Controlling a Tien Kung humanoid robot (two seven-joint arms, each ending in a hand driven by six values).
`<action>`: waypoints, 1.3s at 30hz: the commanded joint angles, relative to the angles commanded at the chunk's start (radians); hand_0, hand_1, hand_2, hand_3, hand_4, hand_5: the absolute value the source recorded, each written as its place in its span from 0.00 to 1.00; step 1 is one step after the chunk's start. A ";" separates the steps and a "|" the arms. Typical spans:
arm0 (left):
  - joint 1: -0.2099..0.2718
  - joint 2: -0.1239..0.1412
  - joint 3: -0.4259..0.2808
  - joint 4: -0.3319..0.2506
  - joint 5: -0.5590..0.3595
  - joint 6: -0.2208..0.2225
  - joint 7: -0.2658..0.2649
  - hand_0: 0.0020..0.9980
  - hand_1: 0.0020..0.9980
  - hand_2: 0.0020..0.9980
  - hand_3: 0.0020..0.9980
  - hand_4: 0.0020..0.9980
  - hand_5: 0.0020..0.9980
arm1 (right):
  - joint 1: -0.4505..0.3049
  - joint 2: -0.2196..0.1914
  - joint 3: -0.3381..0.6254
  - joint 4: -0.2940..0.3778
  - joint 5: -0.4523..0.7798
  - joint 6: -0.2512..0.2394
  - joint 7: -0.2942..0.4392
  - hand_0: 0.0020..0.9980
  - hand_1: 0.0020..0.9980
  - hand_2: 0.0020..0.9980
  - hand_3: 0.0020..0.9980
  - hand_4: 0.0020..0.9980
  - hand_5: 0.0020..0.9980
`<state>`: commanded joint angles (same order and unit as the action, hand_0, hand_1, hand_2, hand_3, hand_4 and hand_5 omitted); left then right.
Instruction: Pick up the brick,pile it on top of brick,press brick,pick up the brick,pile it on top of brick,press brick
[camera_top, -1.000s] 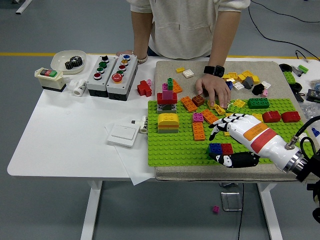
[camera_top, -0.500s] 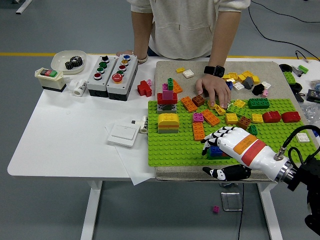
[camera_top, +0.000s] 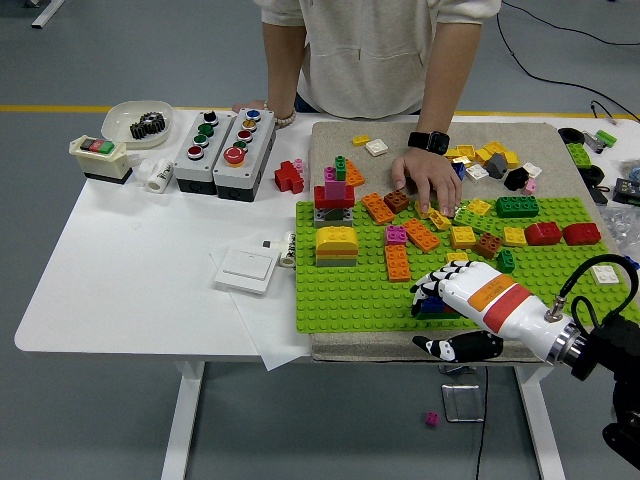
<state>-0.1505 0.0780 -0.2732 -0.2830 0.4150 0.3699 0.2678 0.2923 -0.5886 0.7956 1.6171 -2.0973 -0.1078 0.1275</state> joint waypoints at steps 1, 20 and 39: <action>0.000 0.000 0.000 0.000 0.000 0.000 0.000 0.76 0.72 0.72 0.59 0.64 0.66 | 0.000 0.000 -0.001 -0.004 0.000 -0.001 0.001 0.72 0.67 0.71 0.55 0.72 0.53; -0.001 0.000 0.000 -0.001 -0.001 0.000 0.002 0.76 0.72 0.73 0.59 0.64 0.66 | -0.002 0.005 -0.003 -0.033 0.007 0.005 0.002 0.72 0.66 0.70 0.54 0.71 0.49; -0.001 -0.001 0.000 -0.001 -0.001 0.001 0.001 0.76 0.72 0.73 0.59 0.64 0.66 | -0.005 0.005 -0.012 -0.033 0.012 0.010 -0.003 0.72 0.66 0.70 0.54 0.70 0.48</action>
<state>-0.1517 0.0771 -0.2728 -0.2844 0.4142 0.3712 0.2693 0.2872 -0.5833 0.7834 1.5842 -2.0857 -0.0978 0.1245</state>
